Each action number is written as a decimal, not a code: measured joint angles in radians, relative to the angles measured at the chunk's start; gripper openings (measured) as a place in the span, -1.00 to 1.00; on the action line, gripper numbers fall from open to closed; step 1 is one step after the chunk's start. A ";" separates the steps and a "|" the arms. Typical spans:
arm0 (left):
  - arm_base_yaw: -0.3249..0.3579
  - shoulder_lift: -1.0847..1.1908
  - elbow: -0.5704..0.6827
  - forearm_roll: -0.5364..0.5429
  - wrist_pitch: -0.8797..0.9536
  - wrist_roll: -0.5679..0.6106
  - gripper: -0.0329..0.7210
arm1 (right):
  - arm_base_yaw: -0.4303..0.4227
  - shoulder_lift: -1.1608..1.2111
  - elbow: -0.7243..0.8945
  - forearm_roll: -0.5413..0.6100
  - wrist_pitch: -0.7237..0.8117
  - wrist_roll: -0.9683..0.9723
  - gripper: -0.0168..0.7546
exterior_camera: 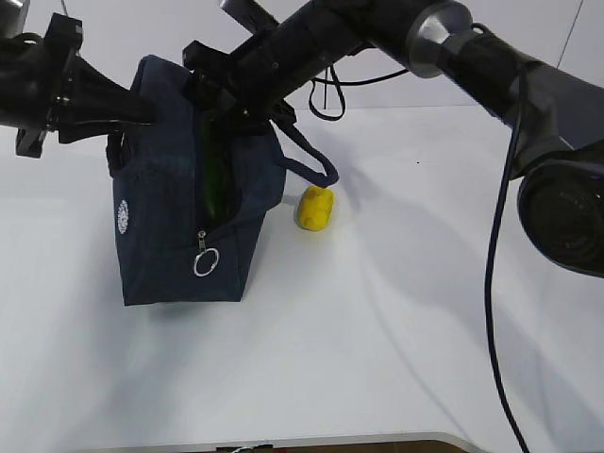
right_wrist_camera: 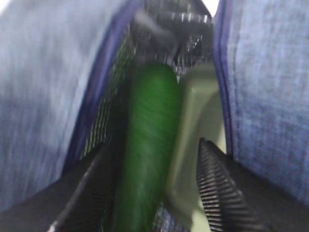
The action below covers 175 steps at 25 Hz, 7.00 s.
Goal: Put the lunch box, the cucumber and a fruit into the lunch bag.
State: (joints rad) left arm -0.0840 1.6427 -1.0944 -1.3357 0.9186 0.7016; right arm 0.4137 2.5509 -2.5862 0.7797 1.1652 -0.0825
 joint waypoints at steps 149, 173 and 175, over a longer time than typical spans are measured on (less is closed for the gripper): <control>0.097 0.000 0.000 0.170 0.042 0.003 -0.90 | -0.012 -0.177 0.563 -0.662 -0.257 0.488 0.35; 0.097 0.000 0.000 0.170 0.042 0.003 -0.90 | -0.012 -0.177 0.428 -0.715 -0.108 0.488 0.04; 0.097 0.000 0.000 0.168 0.042 0.003 -0.90 | -0.012 -0.177 0.385 -0.751 -0.044 0.488 0.04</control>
State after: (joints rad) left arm 0.0132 1.6427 -1.0944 -1.1672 0.9606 0.7048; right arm 0.4018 2.3744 -2.2011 0.0291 1.1211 0.4058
